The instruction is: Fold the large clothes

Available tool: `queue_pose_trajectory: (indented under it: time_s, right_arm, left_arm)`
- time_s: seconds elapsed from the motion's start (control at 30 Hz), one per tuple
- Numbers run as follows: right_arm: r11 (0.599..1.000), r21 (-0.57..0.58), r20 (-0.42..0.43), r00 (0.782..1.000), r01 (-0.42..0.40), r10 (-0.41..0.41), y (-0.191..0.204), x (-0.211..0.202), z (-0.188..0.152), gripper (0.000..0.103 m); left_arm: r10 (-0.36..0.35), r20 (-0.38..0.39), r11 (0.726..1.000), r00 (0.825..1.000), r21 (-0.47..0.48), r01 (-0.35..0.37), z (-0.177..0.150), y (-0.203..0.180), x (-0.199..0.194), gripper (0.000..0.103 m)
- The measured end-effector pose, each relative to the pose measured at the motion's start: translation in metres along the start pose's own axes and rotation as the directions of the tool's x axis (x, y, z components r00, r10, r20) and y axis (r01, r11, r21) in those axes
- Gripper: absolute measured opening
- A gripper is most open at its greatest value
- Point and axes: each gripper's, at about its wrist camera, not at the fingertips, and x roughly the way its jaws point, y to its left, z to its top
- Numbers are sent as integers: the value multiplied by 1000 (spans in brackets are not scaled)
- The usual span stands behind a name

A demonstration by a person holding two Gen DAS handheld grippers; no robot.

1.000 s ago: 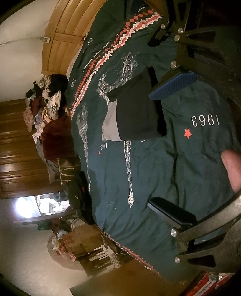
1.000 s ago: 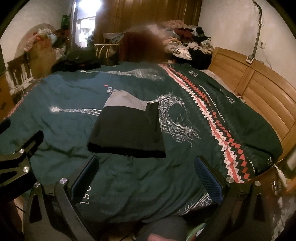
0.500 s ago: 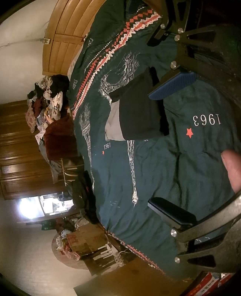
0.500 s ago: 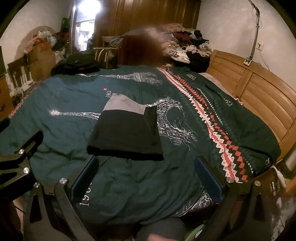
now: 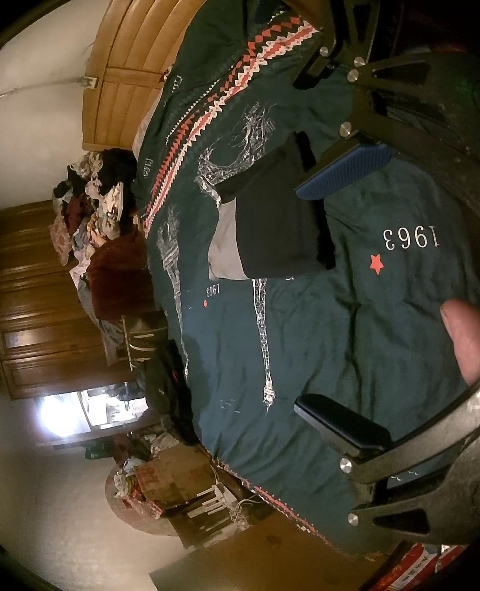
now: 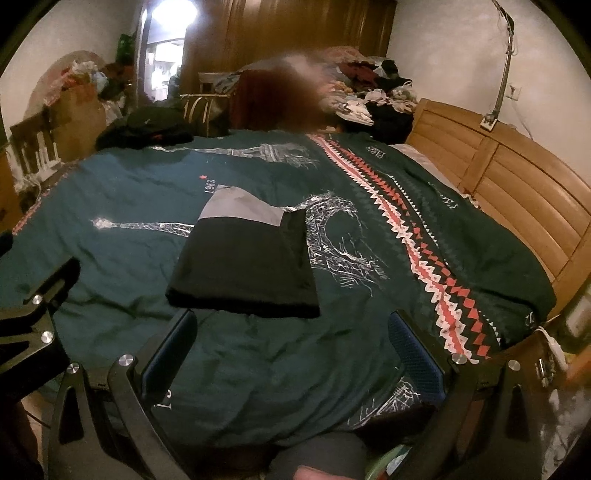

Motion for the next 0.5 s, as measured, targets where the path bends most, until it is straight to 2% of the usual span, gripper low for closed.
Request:
queue_pose_trajectory:
  time_s: [0.5]
  right_arm:
    - [997, -25, -3, 998, 68, -68, 2, 6, -6, 103]
  left_arm:
    - [-4, -17, 1000, 1000, 8, 5, -6, -4, 4, 103]
